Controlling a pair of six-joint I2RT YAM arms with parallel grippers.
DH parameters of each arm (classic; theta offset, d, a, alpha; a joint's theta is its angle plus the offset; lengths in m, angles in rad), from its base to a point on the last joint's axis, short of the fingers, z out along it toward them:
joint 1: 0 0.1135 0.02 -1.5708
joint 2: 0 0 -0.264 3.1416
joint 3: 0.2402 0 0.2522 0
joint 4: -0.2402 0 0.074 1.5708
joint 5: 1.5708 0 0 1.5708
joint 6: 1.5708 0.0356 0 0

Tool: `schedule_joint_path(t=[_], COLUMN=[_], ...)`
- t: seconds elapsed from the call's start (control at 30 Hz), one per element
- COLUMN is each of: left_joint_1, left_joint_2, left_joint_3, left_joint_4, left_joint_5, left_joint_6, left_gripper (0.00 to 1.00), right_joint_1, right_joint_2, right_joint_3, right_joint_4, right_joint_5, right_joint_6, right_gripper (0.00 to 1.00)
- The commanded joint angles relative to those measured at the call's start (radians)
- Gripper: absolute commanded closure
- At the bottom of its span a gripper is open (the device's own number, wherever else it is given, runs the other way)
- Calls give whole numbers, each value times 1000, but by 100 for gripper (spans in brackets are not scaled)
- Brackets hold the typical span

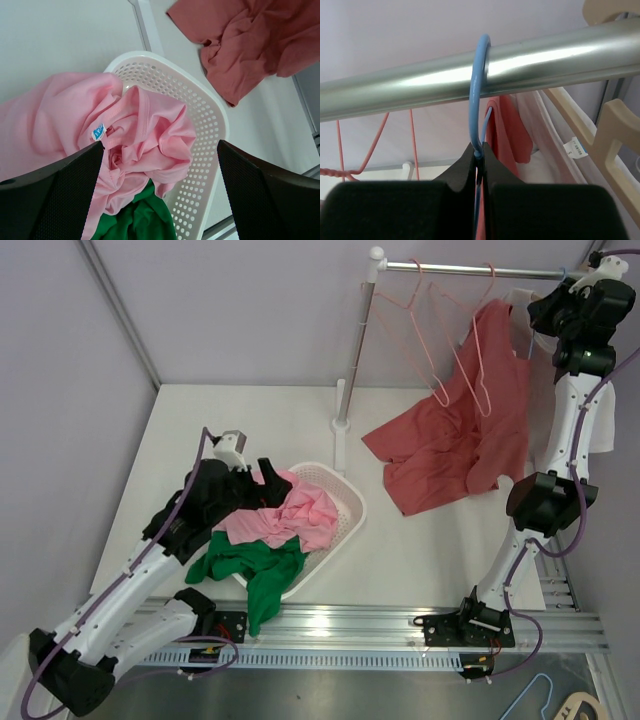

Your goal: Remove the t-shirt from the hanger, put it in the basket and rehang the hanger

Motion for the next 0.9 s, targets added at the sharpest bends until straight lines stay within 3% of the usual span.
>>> schedule_joint_path(t=[0.0, 0.2, 0.43, 0.6, 0.77, 0.87], left_joint_1=[10, 9, 7, 7, -58, -181], left_joint_2=[-68, -94, -160, -189, -163, -82], left_joint_3=[46, 104, 161, 149, 156, 199], left_joint_4=[-2, -56, -51, 39, 188, 227], left_joint_5=[-54, -136, -153, -15, 178, 243], left_joint_6=[26, 93, 161, 204, 242, 323], left_gripper=[1, 0, 0, 0, 0, 1], right_joint_1=[11, 25, 73, 71, 80, 83], right_joint_2=[-24, -79, -291, -381, -616, -739], right_joint_3=[59, 94, -97, -130, -507, -639], right_joint_4=[26, 17, 2, -142, -96, -133], right_joint_5=[-13, -63, -4, 39, 211, 312], right_joint_6=[8, 7, -102, -79, -3, 62], right_gripper=[100, 100, 100, 100, 100, 100])
